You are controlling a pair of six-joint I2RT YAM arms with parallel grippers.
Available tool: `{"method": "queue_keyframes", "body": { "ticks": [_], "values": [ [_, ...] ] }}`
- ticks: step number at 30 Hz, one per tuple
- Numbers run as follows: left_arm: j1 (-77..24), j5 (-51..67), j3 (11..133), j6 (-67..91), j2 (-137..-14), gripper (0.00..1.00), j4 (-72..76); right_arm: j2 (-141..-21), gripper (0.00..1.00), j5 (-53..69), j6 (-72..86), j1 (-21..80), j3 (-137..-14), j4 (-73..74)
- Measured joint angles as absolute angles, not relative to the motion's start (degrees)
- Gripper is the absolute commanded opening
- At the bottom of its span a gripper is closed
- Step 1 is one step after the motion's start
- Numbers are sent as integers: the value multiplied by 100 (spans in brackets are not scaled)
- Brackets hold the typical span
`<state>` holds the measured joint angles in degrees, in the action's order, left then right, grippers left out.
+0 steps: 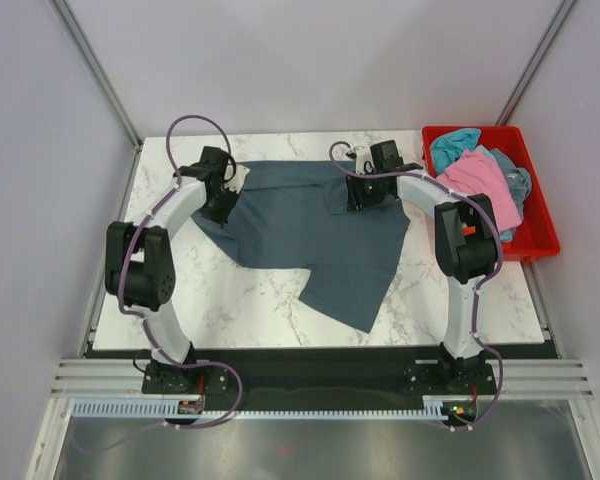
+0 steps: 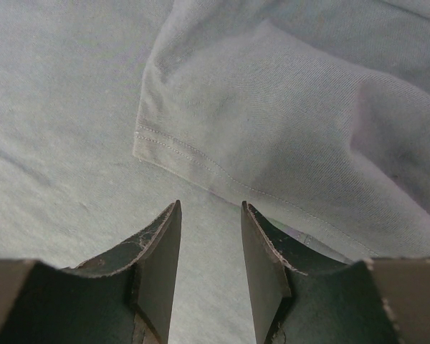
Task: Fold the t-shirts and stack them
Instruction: Fold the tshirt
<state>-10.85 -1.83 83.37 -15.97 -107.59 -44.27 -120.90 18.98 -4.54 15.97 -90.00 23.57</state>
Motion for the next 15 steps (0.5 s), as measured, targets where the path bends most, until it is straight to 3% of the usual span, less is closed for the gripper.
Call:
{"method": "queue_keyframes", "body": {
  "ticks": [5, 15],
  "values": [
    [-998, -316, 7476, -1586, -10005, 2, -4445, -12090, 47, 1905, -447, 1597, -9000, 2357],
    [-622, -456, 6748, -1527, -9998, 2, -4515, -12090, 47, 1922, -438, 1597, -9000, 2359]
  ]
}}
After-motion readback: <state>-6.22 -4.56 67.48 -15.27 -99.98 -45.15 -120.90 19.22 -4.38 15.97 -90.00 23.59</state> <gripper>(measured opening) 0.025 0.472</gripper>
